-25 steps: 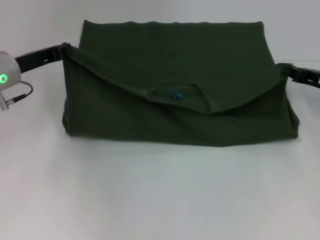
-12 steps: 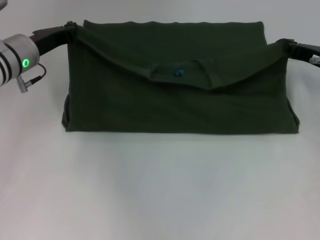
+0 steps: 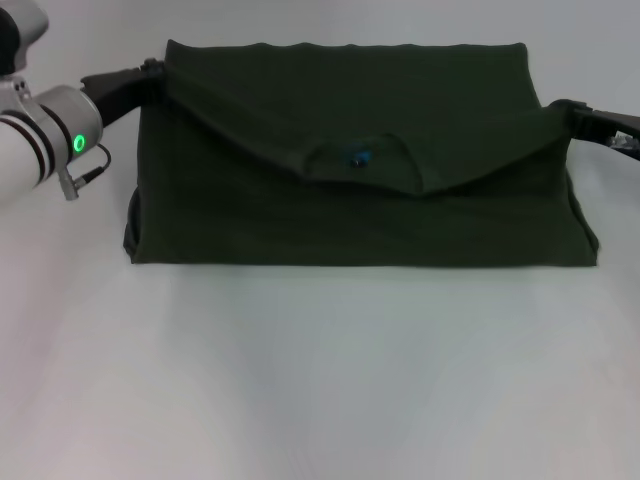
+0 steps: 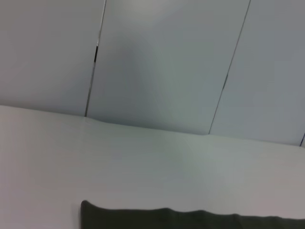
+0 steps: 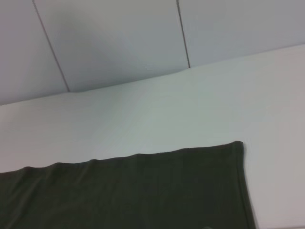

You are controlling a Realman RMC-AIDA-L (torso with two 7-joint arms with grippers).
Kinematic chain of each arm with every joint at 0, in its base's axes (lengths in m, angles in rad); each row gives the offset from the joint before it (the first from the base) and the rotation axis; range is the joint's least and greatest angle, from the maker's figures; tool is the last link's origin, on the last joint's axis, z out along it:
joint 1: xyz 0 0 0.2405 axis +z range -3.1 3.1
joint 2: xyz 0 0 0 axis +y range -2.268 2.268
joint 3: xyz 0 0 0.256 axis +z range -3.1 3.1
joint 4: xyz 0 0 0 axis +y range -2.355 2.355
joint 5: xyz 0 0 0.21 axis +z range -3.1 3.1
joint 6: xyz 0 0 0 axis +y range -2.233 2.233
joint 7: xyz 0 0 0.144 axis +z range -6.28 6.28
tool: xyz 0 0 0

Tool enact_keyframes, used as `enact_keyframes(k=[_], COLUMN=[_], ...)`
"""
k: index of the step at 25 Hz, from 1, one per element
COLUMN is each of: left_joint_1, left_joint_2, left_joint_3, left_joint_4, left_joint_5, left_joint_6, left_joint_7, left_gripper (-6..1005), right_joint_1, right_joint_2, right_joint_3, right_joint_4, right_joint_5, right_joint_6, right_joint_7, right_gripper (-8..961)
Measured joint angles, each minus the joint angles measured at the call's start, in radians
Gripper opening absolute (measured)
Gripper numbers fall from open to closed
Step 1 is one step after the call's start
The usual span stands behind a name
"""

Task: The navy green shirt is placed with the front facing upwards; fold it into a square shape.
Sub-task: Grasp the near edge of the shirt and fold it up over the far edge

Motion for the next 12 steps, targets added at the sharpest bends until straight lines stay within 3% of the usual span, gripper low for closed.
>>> enact_keyframes(k=[5, 12], left_joint_1=[0.006, 0.009], left_joint_2=[-0.013, -0.017], left_joint_3=[-0.005, -0.001], left_joint_4=[-0.035, -0.038], left_joint_5=[-0.068, -0.086], left_joint_6=[-0.027, -0.029], left_joint_7=[0.103, 0.123], left_gripper=[32, 32], right_joint_1=[-0.006, -0.010], right_joint_2=[0.008, 0.016], right_joint_3=[-0.001, -0.001], right_joint_4=[0.017, 0.019], right_joint_5=[0.053, 0.056], right_joint_6=[0.015, 0.020], right_joint_7=[-0.064, -0.074], right_gripper=[181, 190])
